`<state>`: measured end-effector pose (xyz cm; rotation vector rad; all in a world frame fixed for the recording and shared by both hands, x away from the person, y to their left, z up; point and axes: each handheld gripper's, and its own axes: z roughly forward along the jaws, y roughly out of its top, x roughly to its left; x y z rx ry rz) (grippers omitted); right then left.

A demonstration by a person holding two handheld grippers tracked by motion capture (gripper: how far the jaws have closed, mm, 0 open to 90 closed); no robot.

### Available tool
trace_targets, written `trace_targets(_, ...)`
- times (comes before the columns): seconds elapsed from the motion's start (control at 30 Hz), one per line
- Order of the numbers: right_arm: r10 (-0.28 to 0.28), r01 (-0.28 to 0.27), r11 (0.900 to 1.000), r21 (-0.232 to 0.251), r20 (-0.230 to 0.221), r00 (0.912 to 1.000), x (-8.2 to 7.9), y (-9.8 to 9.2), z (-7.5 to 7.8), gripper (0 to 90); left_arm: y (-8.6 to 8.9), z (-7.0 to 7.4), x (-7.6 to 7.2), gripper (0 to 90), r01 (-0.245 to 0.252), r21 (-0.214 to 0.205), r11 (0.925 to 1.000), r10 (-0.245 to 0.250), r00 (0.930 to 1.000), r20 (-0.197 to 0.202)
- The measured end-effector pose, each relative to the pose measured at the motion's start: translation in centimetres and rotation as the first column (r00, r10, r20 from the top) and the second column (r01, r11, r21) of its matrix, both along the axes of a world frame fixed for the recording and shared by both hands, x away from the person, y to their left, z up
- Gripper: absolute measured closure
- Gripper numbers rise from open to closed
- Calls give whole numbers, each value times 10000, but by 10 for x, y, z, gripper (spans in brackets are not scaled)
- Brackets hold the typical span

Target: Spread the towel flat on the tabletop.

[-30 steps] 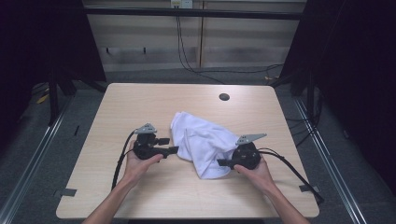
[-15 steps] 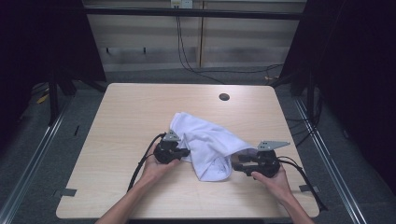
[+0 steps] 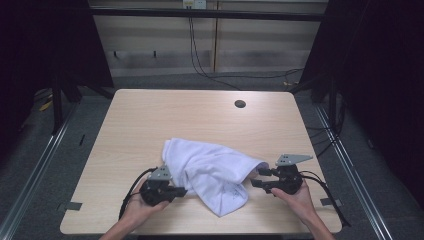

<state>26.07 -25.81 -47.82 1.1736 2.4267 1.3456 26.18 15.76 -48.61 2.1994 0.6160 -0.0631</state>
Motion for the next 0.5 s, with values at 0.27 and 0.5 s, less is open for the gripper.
trace_targets(0.27,87,-94,9988,480,136,9999,0,-1,3,336,16,25,-5,640,-452,-1409,9890,508,9981,361)
trace_targets(0.5,356,-353,9989,312,-107,9993,10,6,-6,346,-33,49,22,547,-197,-1921,9812,427,9923,1166)
